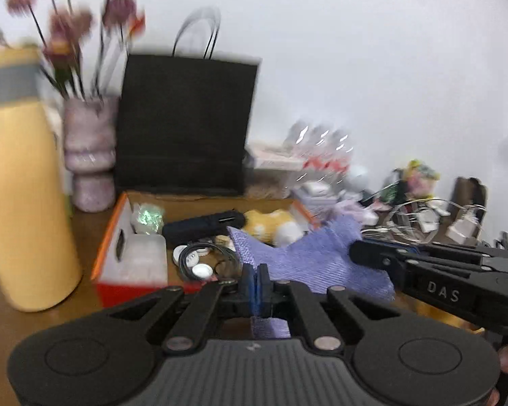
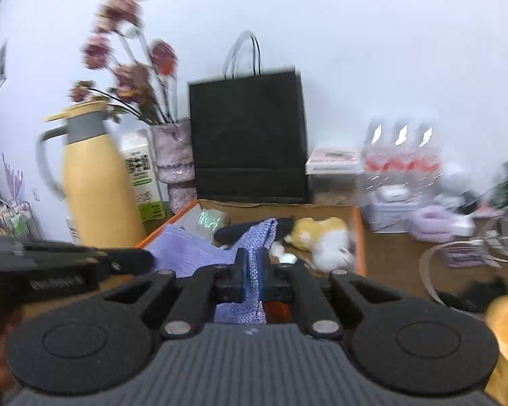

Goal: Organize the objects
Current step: 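Carry the lilac pouch over the red box and open both grippers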

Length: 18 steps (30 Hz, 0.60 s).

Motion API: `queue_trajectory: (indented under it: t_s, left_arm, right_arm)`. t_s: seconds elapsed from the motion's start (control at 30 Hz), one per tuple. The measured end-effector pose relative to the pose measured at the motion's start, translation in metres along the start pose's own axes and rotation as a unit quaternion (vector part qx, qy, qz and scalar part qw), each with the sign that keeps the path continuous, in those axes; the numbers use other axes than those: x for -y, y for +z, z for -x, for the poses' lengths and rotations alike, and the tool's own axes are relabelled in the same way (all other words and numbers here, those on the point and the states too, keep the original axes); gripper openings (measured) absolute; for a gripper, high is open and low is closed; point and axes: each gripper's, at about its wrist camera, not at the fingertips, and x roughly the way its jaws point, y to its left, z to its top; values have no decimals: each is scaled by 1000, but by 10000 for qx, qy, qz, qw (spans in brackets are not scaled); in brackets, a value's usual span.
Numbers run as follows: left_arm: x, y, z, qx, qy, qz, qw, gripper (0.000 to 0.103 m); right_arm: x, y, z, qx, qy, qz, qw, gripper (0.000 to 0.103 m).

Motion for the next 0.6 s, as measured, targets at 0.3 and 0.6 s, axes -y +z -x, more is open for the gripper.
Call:
queue_trajectory:
  t_s: [0.3,0.6]
  left_arm:
    - [-67,45,-141,-1161,809,-218,9897,17]
    - [-85,48,-57,-541,1177,-18,9916,50]
  right_arm:
    - [2,12,-197,-1336,-231,139,9907,10]
    - [30,25,-148,-1175,-39,-205,9928,67]
